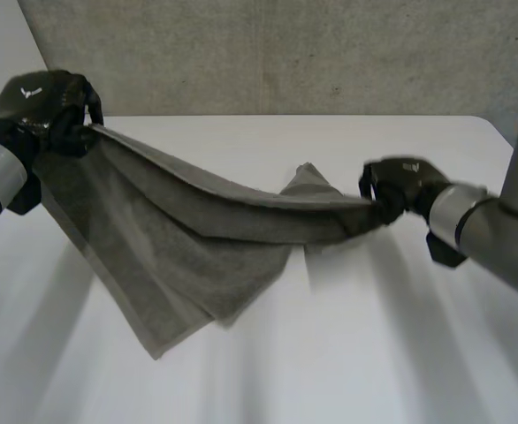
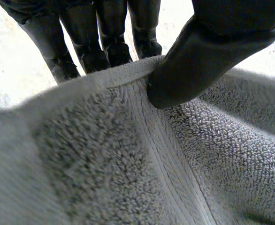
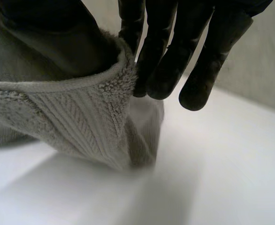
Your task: Fold the towel.
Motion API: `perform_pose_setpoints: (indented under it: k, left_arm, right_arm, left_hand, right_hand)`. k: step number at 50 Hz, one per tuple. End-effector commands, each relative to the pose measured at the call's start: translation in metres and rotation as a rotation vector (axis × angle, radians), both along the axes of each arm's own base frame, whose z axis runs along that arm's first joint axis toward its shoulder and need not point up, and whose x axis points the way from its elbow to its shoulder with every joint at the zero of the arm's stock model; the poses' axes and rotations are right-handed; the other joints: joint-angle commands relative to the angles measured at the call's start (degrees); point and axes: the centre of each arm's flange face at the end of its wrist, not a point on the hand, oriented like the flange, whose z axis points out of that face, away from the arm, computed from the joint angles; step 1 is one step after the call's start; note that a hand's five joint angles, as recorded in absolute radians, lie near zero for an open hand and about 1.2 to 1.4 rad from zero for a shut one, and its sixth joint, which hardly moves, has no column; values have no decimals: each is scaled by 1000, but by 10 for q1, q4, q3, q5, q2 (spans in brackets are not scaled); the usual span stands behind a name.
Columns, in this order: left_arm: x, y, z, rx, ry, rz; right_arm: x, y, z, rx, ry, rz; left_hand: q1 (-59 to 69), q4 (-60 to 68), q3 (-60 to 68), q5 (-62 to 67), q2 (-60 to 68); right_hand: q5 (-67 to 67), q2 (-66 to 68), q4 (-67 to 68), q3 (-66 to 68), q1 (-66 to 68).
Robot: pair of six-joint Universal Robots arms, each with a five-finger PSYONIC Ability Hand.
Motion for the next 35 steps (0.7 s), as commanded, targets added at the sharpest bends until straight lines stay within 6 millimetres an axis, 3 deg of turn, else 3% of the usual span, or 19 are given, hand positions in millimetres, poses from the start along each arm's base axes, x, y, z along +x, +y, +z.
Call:
perform_pose_setpoints:
  k: [1,4,5,6,8,9,10,14,17,18,19,21,22,23,24,25,26,27,35]
  left_arm:
    - [-18,-42,17,-79,27,-25]
    - [-30,-53,30,-134,40,-45]
    - [-40,-61,49,-203,58,-49]
    - [-46,-67,73,-281,87,-29]
    - [-46,-71,100,-373,128,7]
    - [-43,-71,128,-478,174,40]
    - [-43,-71,129,-479,174,40]
    - [-32,-61,178,-676,316,62]
    - [-31,-58,180,-682,362,27]
    - [-31,-58,179,-681,362,27]
    - [-30,-61,164,-627,351,20]
    - [-30,-67,142,-557,323,11]
    - [-30,-71,116,-485,292,1]
    - [-30,-71,116,-485,292,1]
    - [-31,-71,91,-413,261,-18]
    - [-34,-69,63,-335,234,-43]
    - [-34,-69,63,-334,234,-43]
    - [-35,-66,36,-257,212,-65]
    - [-27,-40,-59,-30,117,-66]
  right_arm:
    - [19,-39,58,-216,-49,66]
    - [28,-64,105,-448,-95,46]
    - [27,-73,138,-603,-137,4]
    - [27,-73,139,-605,-138,3]
    - [22,-78,191,-867,-246,-98]
    - [22,-78,191,-868,-247,-99]
    - [18,-71,215,-994,-304,-120]
    - [8,-58,237,-1146,-357,-131]
    - [8,-62,212,-1051,-286,-107]
    - [9,-66,187,-931,-216,-81]
    - [9,-66,186,-930,-216,-81]
    - [14,-65,127,-680,-47,-5]
    - [14,-65,127,-679,-46,-4]
    - [13,-62,101,-577,47,23]
    - [15,-53,76,-484,132,54]
    - [15,-53,76,-483,133,55]
    - [13,-45,54,-410,204,74]
    - [9,-40,38,-359,243,76]
    - [-5,-6,-17,-139,279,81]
  left_hand:
    - [49,24,34,41,34]
    - [49,24,34,41,34]
    - [49,24,34,41,34]
    - [49,24,34,41,34]
    - [49,24,34,41,34]
    - [49,24,34,41,34]
    - [49,24,34,41,34]
    - [49,24,34,41,34]
    - [49,24,34,41,34]
    - [49,24,34,41,34]
    - [49,24,34,41,34]
    - [49,24,34,41,34]
    - [49,24,34,41,34]
    - [49,24,34,41,34]
    - [49,24,34,41,34]
    - [49,24,34,41,34]
    - [49,24,34,41,34]
    - [49,24,34,41,34]
    - [49,24,34,41,34]
  right_hand:
    - [32,36,38,45,38]
    - [32,36,38,45,38]
    - [32,36,38,45,38]
    - [32,36,38,45,38]
    - [32,36,38,45,38]
    - [32,36,38,45,38]
    - [32,36,38,45,38]
    - [32,36,38,45,38]
    - [32,36,38,45,38]
    - [32,36,38,45,38]
    - [32,36,38,45,38]
    - [32,36,38,45,38]
    - [32,36,38,45,38]
    - [32,36,38,45,38]
    - [32,36,38,45,38]
    - [32,36,38,45,38]
    - [32,36,38,45,38]
    - [32,36,38,45,38]
    - [32,36,38,45,38]
